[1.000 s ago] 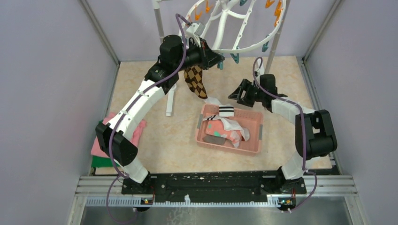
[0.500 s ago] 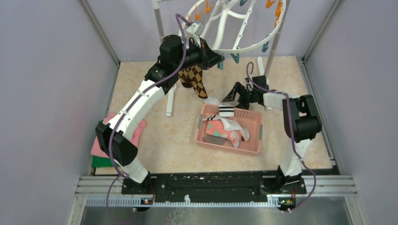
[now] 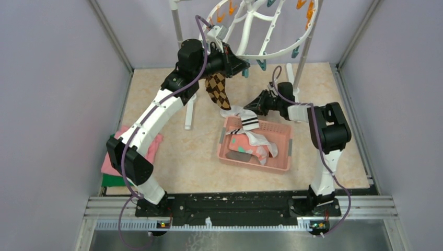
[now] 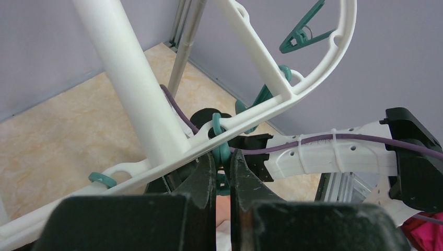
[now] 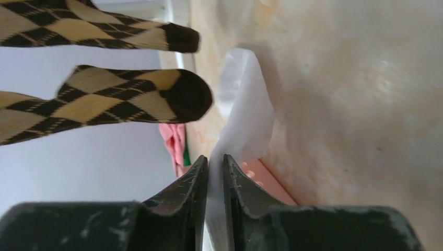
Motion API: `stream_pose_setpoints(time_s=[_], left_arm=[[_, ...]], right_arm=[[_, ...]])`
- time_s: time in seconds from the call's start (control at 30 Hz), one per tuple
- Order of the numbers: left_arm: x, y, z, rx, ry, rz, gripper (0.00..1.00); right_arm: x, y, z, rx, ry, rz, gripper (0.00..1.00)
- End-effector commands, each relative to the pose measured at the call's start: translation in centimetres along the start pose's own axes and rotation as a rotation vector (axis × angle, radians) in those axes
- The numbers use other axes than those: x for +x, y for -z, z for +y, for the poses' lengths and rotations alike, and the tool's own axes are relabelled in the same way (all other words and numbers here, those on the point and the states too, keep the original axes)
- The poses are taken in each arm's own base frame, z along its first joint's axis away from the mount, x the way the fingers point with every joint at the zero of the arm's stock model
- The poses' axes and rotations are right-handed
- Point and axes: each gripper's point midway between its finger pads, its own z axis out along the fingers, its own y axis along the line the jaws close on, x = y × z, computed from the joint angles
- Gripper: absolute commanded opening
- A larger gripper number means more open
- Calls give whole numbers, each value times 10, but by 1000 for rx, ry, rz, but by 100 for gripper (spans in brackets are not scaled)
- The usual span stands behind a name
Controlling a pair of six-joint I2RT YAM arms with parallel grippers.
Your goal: Remove the socks clipped to the hanger
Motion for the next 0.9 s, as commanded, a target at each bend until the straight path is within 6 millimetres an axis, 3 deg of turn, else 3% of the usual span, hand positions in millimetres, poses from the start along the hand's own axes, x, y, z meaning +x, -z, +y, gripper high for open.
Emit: stream_pose_setpoints(time_s=[0.0,0.13,0.27,0.43,0.5,0.63,0.73,0.83,0.87], left_arm=[[-41,10,-29,73,-91,-104,0],[-42,12,-30,73,-98,-107,0],[-43,13,-29,70,-100,-108,0],[-44,13,-30,70,-105,-109,0],[-44,13,-30,71,-105,-109,0],[-43,11,-28,74,-102,-107,0],[-44,9,-29,79,-100,-108,0],[-46,8,-30,85,-102,-110,0],[-47,8,-30,84,-104,-112,0]], right_arm=[[-17,7,61,-182,88,-47,12],[-14,20,79,-216,131,-69,2],[-1,44,100,-269,189,-101,0],[38,89,123,-316,300,-123,0],[63,105,121,-305,337,-113,0],[117,125,95,-169,441,-100,0],[140,132,74,-50,585,-159,2],[144,142,65,9,711,-245,16],[140,146,64,27,735,-281,32]])
